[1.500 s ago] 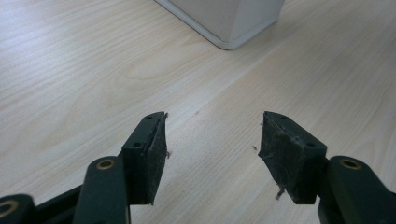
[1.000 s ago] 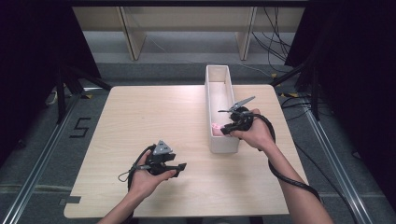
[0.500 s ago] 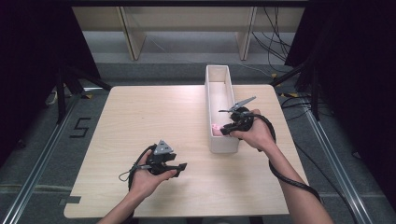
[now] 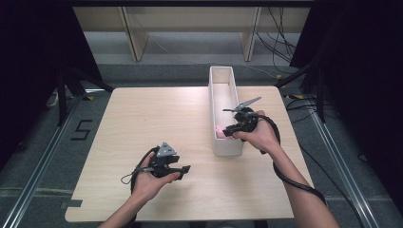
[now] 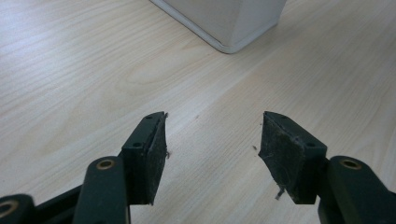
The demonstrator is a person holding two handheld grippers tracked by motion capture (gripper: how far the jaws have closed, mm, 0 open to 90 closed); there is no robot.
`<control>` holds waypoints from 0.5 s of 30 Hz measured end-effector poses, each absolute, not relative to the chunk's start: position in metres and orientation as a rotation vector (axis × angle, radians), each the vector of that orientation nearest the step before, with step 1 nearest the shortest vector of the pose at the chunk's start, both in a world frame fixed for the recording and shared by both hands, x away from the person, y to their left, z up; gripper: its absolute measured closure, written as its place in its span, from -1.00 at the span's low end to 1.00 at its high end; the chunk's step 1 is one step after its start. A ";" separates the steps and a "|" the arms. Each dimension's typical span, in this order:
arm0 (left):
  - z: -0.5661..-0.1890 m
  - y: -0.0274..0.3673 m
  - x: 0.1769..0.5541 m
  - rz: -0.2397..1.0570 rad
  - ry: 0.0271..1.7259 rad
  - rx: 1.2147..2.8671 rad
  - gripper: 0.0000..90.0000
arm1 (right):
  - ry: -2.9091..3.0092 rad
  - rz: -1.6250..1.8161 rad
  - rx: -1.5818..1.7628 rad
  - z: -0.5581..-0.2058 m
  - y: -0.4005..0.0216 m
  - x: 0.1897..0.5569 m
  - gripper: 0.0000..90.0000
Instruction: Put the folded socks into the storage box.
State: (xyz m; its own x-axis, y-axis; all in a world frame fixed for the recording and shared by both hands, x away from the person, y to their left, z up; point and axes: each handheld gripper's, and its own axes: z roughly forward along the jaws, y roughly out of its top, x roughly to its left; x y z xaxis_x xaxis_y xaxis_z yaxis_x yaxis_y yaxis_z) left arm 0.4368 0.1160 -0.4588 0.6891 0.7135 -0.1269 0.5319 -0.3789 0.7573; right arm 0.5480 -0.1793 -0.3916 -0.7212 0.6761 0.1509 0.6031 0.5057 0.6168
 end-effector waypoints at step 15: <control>-0.458 0.115 0.438 0.282 0.947 2.076 -0.10 | 2.653 1.023 1.143 -0.393 -0.181 0.547 0.82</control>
State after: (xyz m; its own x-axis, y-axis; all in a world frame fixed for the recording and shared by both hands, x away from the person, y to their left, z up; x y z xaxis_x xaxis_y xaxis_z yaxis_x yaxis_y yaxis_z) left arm 0.4375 0.1152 -0.4584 0.6924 0.7110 -0.1230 0.5280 -0.3831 0.7579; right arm 0.5469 -0.1808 -0.3926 -0.7192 0.6707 0.1815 0.6190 0.4998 0.6059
